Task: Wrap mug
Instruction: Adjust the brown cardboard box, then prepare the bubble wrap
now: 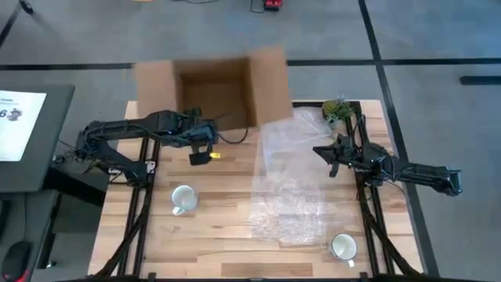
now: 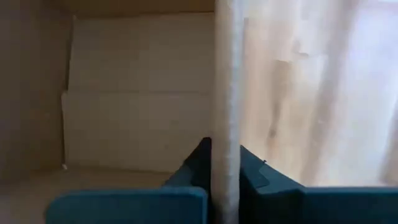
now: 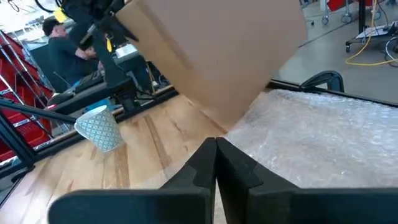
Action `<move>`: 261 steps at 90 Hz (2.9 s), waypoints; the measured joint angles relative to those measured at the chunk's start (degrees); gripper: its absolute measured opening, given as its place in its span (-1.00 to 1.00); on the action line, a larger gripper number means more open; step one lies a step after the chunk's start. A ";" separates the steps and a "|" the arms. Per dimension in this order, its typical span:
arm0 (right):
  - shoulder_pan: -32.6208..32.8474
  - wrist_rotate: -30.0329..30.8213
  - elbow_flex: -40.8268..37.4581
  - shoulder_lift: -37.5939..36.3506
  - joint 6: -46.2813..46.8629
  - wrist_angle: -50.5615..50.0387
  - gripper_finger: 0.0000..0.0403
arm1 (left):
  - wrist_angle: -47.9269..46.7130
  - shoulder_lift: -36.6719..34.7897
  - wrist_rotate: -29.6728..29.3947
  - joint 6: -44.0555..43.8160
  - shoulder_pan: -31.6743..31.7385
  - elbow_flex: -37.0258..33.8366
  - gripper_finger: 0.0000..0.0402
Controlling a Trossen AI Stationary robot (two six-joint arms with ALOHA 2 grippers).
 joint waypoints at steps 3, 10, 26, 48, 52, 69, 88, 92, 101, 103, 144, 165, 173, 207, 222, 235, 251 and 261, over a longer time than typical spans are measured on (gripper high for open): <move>0.00 0.00 0.00 -0.02 0.00 -0.02 -1.00 | 0.43 0.00 0.17 0.14 0.15 0.00 -0.99; 0.02 -0.02 0.00 -0.02 0.00 -0.02 -1.00 | 0.64 0.00 0.34 0.53 0.86 0.00 -0.99; 0.20 -0.02 0.00 0.00 0.02 -0.02 -1.00 | -0.94 0.00 0.85 -0.03 3.37 -0.02 -0.97; 0.50 -0.04 -0.02 -0.02 0.57 -0.02 -1.00 | -1.87 -0.03 3.83 0.10 7.83 -0.07 -0.93; 0.50 -0.03 -0.02 0.00 0.57 -0.02 -1.00 | -1.85 -0.03 4.25 0.49 8.59 -0.07 -0.91; 0.50 -0.07 -0.02 -0.02 1.13 -0.02 -1.00 | -1.69 -0.03 8.77 2.75 10.82 -0.07 -0.79; 0.50 -5.43 -0.13 0.00 3.61 0.58 -1.00 | -1.65 -0.07 11.48 5.43 12.36 -0.07 -0.38; 0.50 -6.59 -0.13 -0.02 6.10 0.48 -1.00 | -1.88 -0.07 10.93 6.07 12.39 -0.07 -0.30; 0.46 -7.64 -0.13 -0.02 8.92 0.29 -1.00 | -2.97 -0.23 10.71 7.19 12.37 0.75 -0.16; 0.46 -7.86 -0.13 -0.02 8.97 0.16 -0.99 | -2.97 -0.40 10.72 7.35 12.37 0.96 -0.14; -0.55 -7.21 -0.04 4.82 7.24 -0.93 -0.68 | -2.75 -6.19 10.91 5.84 12.17 2.23 -0.09; -0.81 -4.81 -0.07 8.53 4.37 0.35 -0.62 | 9.42 -11.71 11.04 2.91 9.44 2.23 -0.09; -0.54 -4.25 -0.09 10.12 3.93 1.02 -0.62 | 13.22 -13.55 11.20 2.45 7.65 2.23 -0.09; 17.91 -1.55 5.56 17.70 -9.49 10.31 -0.62 | 28.16 -15.25 15.65 0.17 -10.74 2.00 -0.09; 29.73 5.43 11.53 24.83 -13.23 10.74 -0.68 | 28.74 -11.40 15.40 -7.97 -20.74 0.03 -0.09; 40.47 12.48 16.56 33.63 -17.49 12.67 -0.77 | 28.24 -6.01 14.17 -15.18 -28.86 -2.14 -0.09; 48.24 17.82 24.77 48.25 -18.14 10.93 -0.96 | 29.16 2.47 10.48 -23.87 -38.84 -2.78 -0.09; 49.42 17.90 32.45 57.47 -18.00 4.76 -0.98 | 30.10 7.62 4.43 -30.82 -44.41 -2.80 -0.09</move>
